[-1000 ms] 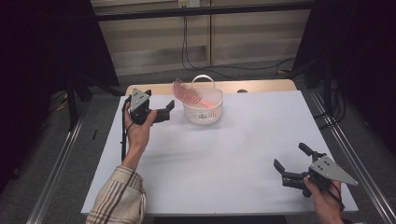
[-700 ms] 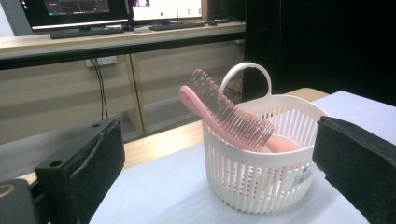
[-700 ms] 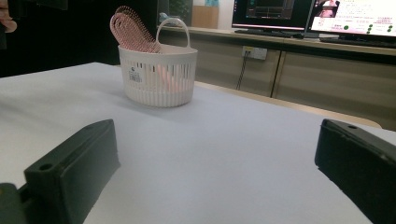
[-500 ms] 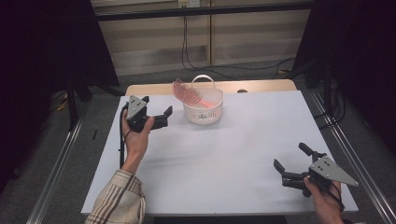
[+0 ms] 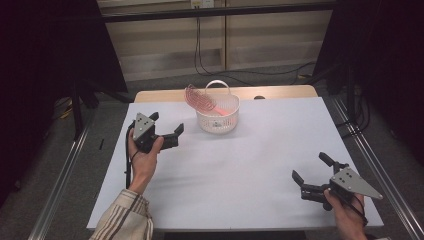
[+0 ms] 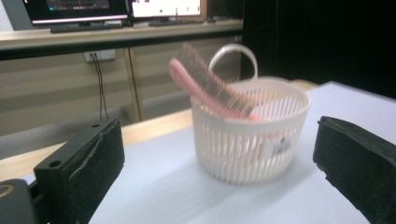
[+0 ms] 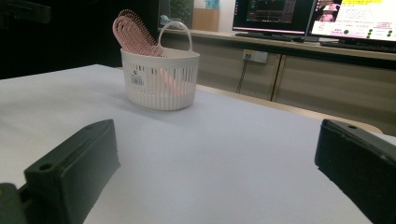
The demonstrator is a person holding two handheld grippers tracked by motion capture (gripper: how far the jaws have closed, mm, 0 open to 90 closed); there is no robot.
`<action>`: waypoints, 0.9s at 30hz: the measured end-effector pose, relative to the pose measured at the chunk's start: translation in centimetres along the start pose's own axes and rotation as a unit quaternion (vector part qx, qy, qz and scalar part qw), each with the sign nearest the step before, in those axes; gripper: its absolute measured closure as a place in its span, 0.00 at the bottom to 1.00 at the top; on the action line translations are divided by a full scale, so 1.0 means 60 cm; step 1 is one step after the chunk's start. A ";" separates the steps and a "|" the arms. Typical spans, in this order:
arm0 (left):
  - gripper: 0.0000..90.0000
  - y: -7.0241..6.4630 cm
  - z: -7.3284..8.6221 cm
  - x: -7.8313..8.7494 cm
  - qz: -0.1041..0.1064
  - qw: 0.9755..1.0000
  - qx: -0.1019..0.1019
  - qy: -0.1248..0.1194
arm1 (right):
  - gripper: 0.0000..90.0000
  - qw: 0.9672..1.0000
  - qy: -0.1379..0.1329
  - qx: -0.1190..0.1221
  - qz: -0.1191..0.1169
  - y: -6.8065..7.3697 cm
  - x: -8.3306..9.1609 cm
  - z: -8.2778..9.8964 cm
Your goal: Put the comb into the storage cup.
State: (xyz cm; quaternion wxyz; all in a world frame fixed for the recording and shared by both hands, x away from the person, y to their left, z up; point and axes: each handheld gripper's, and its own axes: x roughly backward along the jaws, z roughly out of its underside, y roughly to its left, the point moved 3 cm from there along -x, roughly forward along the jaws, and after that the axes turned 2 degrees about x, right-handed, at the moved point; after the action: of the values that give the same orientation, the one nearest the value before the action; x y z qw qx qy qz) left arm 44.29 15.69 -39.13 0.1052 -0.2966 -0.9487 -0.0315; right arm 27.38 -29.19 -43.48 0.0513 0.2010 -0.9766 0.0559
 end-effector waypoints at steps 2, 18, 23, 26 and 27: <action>0.02 -0.001 0.005 0.003 0.001 1.000 0.004 -0.003 | 0.00 1.000 0.000 -0.001 0.000 0.001 0.000 0.000; 0.03 0.001 0.048 0.047 -0.013 1.000 0.019 -0.006 | 0.00 1.000 -0.002 0.002 0.002 0.002 0.000 -0.001; 0.03 0.002 0.056 0.062 -0.029 0.999 0.016 -0.016 | 0.00 1.000 0.000 0.001 0.003 0.001 0.001 -0.001; 0.03 0.002 0.061 0.071 -0.030 0.999 0.025 -0.017 | 0.00 1.000 -0.001 0.001 0.002 0.002 0.000 -0.001; 0.03 0.002 0.063 0.075 -0.036 0.999 0.027 -0.018 | 0.00 1.000 -0.001 0.001 0.003 0.001 0.001 -0.001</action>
State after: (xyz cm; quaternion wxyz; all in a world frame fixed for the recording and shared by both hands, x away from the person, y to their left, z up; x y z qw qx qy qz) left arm 40.06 18.74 -41.84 0.0948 -0.2596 -0.9610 -0.0044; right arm 27.32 -29.13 -43.42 0.0498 0.1978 -0.9773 0.0570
